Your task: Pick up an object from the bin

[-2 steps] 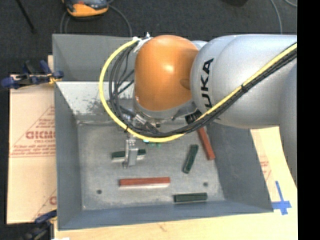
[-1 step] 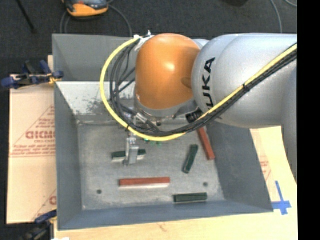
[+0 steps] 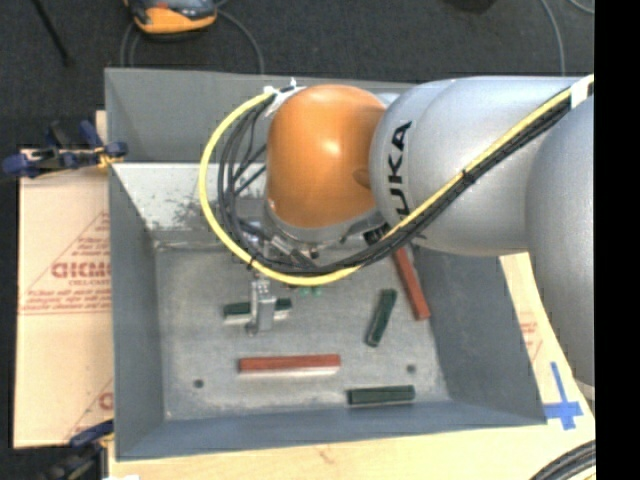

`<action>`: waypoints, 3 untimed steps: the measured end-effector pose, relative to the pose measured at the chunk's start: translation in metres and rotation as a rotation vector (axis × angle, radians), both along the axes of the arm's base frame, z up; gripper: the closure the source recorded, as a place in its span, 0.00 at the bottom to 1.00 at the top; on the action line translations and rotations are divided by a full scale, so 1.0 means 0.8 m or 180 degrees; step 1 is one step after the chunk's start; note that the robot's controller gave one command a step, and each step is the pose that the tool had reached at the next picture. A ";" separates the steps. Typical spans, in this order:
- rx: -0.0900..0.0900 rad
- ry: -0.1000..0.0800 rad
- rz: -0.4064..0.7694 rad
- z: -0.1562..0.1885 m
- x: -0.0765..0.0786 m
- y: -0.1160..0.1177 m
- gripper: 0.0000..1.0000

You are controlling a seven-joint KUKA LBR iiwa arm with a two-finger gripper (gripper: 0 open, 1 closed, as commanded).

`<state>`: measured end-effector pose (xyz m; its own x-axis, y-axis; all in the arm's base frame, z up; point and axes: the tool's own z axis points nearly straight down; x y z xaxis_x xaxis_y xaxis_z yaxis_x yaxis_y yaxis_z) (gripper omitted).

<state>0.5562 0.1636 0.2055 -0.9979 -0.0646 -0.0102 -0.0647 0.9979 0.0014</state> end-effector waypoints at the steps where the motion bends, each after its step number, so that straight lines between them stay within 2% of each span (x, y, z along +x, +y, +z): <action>1: -0.0007 0.0005 0.0542 -0.093 0.000 -0.007 0.00; 2: -0.0009 0.0008 0.0860 -0.161 0.035 -0.046 0.00; 3: -0.0001 0.0010 0.0397 -0.136 0.053 -0.039 1.00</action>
Offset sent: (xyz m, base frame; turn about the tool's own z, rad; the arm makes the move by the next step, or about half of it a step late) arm 0.0303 -0.0416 -0.1355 -0.2721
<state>0.5990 0.1327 0.0963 -0.9821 -0.1884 -0.0069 -0.1884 0.9821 0.0015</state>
